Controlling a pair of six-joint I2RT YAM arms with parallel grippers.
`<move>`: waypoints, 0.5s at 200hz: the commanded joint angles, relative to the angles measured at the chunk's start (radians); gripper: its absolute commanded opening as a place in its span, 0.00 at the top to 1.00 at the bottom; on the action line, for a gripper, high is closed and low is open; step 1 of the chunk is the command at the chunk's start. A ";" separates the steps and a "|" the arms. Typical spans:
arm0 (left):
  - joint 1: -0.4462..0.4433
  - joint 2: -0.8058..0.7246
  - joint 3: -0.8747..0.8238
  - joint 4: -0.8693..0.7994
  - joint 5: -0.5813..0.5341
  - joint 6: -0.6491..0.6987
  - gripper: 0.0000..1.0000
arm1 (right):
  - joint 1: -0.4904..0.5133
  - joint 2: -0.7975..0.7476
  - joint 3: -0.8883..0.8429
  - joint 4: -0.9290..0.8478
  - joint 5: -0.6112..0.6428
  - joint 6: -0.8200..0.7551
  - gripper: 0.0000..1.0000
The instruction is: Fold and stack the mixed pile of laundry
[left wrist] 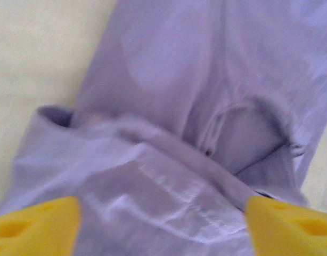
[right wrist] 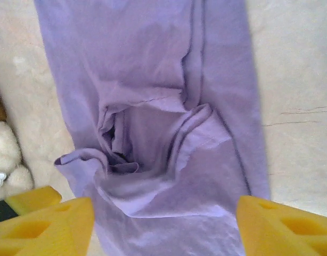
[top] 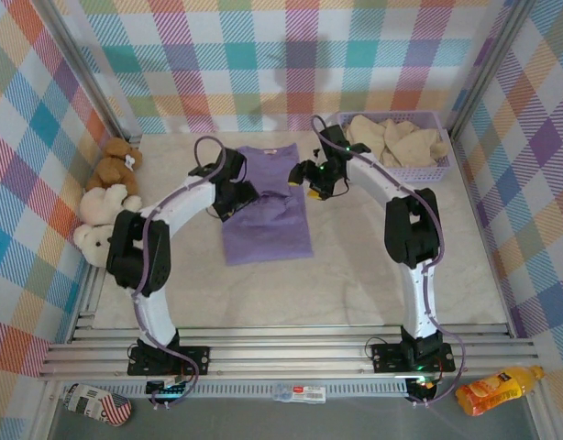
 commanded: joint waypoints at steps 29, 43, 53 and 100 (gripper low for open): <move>0.005 -0.063 0.074 -0.100 0.072 0.117 0.05 | 0.039 -0.171 -0.193 0.030 -0.021 -0.075 0.48; 0.007 -0.089 0.018 -0.104 0.059 0.118 0.08 | 0.073 -0.187 -0.234 0.012 0.032 -0.113 0.48; 0.008 -0.099 -0.028 -0.098 0.045 0.115 0.11 | 0.080 -0.184 -0.252 0.012 0.047 -0.120 0.48; 0.042 -0.128 -0.165 0.007 -0.021 0.086 0.10 | 0.088 -0.059 -0.166 0.006 0.110 -0.194 0.49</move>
